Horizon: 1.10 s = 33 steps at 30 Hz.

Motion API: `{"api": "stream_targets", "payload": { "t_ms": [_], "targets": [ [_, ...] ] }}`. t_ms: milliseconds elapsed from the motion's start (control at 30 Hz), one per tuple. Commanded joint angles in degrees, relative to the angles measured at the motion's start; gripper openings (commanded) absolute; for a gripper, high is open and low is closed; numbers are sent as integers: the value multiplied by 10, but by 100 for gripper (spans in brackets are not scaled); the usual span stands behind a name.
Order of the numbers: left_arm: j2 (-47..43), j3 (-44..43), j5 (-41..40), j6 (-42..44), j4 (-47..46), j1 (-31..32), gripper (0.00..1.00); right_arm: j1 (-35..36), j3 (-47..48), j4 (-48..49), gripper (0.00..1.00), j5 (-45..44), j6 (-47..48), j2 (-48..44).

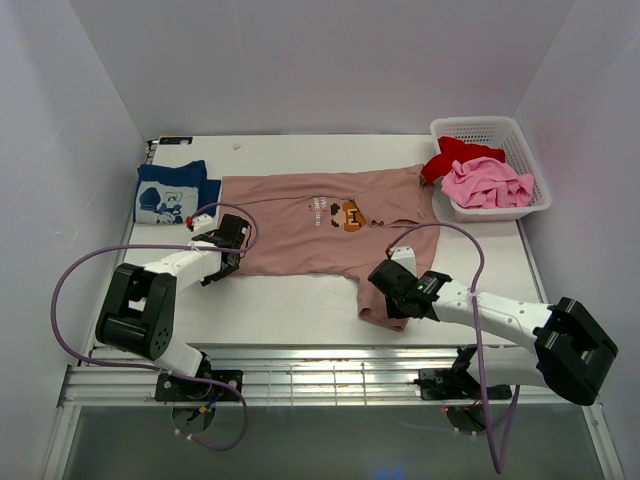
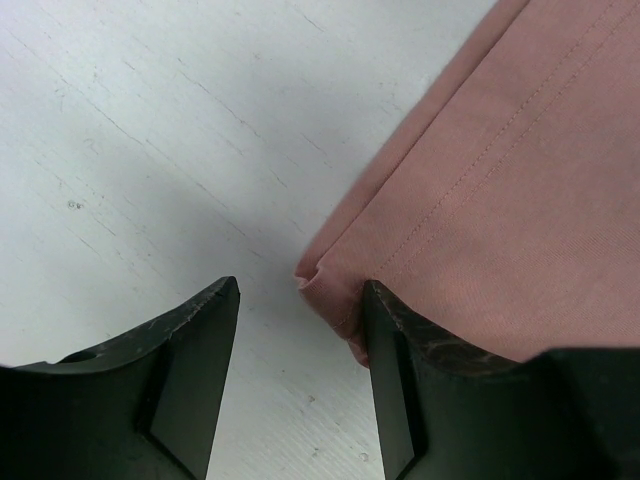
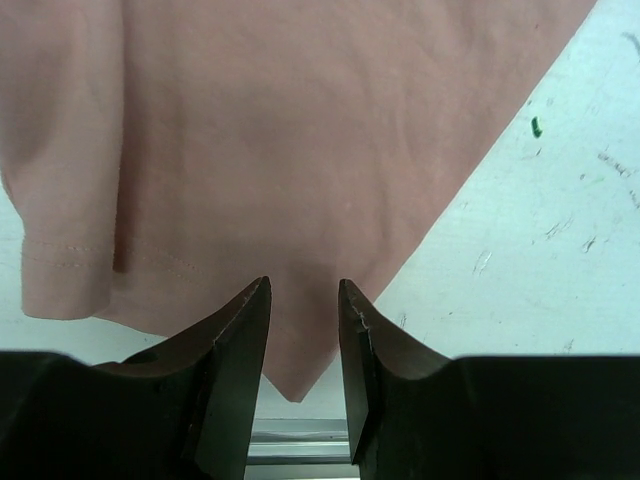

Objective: Fold and stack the t-shirts
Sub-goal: Fold the tshirt

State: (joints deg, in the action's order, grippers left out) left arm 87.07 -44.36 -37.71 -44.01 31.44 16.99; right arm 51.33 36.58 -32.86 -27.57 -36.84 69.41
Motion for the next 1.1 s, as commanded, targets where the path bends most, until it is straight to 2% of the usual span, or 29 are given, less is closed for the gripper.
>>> {"api": "stream_targets", "payload": {
  "t_ms": [0,300,600,1067],
  "targets": [
    [-16,3,-9,-4,-1,-2,63,20,-14,-21,40,-18,-52,8],
    [-17,8,8,10,-25,-2,63,70,-36,-48,41,-21,-125,16],
    [-85,36,58,38,-74,0,61,134,-27,-110,41,-44,-205,24],
    [-44,23,52,27,-34,1,61,163,-31,-148,41,-47,-252,21]
  ]
}}
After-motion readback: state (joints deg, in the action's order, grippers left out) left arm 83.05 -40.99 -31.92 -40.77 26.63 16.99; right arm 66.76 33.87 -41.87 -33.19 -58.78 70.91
